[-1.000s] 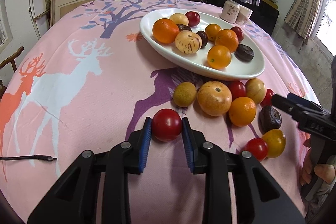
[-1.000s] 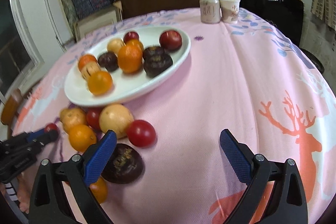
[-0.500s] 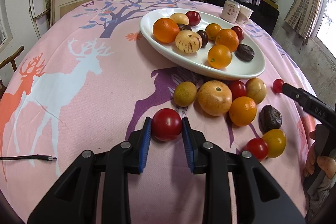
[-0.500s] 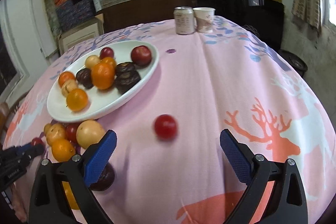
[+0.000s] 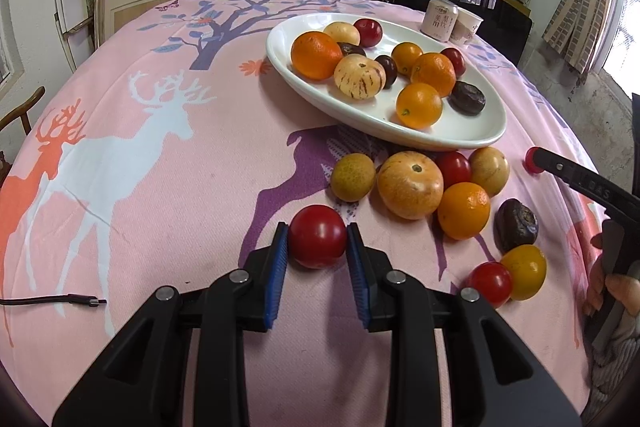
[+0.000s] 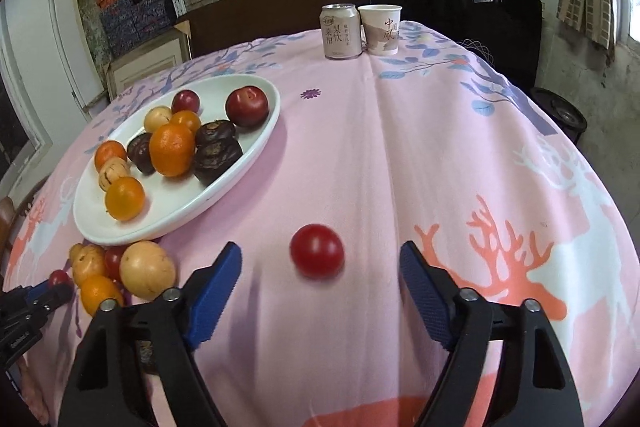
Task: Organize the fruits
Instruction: 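Grasp a red apple with the left tool while the right grasps a small red apple, then carry the red apples to the plate and release them with both tools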
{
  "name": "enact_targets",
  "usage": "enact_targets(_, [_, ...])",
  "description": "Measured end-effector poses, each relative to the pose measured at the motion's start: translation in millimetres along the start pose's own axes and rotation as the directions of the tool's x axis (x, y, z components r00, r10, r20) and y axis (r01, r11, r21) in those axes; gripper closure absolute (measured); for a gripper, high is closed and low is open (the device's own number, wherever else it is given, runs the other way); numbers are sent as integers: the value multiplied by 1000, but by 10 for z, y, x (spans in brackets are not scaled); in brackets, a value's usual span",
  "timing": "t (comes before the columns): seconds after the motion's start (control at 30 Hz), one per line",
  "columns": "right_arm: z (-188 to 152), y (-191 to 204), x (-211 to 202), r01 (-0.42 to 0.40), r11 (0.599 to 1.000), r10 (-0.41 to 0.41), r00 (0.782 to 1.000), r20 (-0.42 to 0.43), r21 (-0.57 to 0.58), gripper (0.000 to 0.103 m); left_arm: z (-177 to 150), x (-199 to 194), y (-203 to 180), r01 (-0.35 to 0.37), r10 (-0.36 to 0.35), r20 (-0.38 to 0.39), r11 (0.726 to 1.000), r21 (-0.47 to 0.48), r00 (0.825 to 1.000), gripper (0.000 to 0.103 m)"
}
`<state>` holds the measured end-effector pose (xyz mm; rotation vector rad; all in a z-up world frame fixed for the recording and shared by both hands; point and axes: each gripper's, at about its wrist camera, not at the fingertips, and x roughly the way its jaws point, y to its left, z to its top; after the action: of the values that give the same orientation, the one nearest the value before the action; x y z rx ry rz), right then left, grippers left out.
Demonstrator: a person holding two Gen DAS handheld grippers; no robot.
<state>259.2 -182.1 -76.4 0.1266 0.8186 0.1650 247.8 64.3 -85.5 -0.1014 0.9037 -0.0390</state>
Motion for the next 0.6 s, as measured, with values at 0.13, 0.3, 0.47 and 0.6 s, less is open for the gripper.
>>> enact_targets(0.13, [-4,49,99,-19,999,17,999,-43,-36,48,-3,9,0,0,0,-1,1000,0,1000,75])
enact_targets(0.3, [-39,27,67,-43,999,42,998,-43,-20,65,1,8,3,1,-1,-1,1000,0,1000,75])
enact_targets(0.47, [-52,-34,83,-55,998,55,997,-51,15,70,-8,23,2,3,-3,-2,1000,1,1000,75])
enact_targets(0.6, [-47,-67,79,-70,997,72,996,-46,35,73,-19,34,22,16,-16,-2,1000,-8,1000,75])
